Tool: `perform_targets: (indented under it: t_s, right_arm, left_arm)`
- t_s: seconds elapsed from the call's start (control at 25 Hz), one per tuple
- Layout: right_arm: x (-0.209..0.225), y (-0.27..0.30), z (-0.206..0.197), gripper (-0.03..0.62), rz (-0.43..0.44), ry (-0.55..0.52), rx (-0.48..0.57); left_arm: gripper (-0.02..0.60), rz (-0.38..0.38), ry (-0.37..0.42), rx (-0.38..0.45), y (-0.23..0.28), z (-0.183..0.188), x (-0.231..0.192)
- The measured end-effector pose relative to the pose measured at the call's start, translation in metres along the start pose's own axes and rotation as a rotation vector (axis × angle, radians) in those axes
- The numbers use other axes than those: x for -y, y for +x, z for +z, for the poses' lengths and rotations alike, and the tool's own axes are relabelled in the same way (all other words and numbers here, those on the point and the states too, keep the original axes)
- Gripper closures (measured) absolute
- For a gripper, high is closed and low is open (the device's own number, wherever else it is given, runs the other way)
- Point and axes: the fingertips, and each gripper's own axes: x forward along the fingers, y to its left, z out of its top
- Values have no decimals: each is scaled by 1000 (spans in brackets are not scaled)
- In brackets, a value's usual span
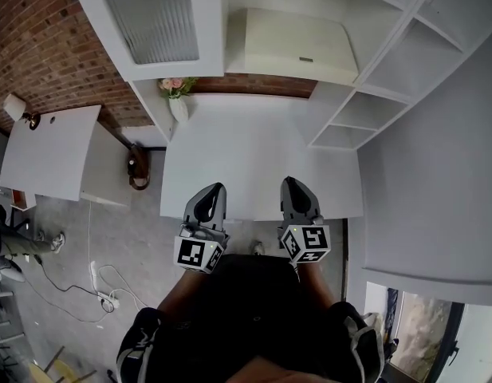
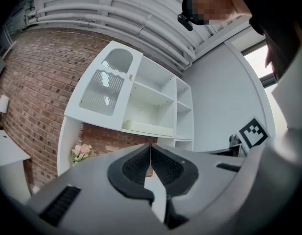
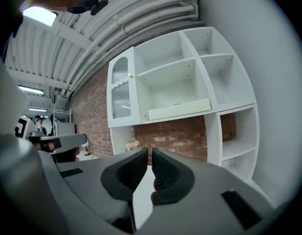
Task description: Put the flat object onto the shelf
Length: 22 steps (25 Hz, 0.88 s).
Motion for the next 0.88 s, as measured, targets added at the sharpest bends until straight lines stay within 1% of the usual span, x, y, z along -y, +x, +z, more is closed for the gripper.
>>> perform_targets:
  t_s: [0.08,0.2,0.32,0.4,0.56,0.88]
  right_arm:
    - [-4,-16,-2,548,-14,19,-1]
    - [-11,-27,-4,553,-17,-12,-2]
    - [-12,-26,-6,557,-19,-62,5]
    - [-12,-25,-2,560,-20,-75,17]
    - [-15,-22,1,565,-17,-86,25]
    - [-17,-19,-6,566,-4,-75,4]
  left_arm:
    - [568,-7,1,-6,-1,-4,5]
    - [568,-13,-3,-12,-3,-8,8]
    - [568,-18,-6,-19,-4,-11,9]
    - [568,-19,-5,-20,-4,-11,9]
    - [568,-13,-4,-15,-4,-10,7]
    - [568,-8,-9,-11,-2,-10,3]
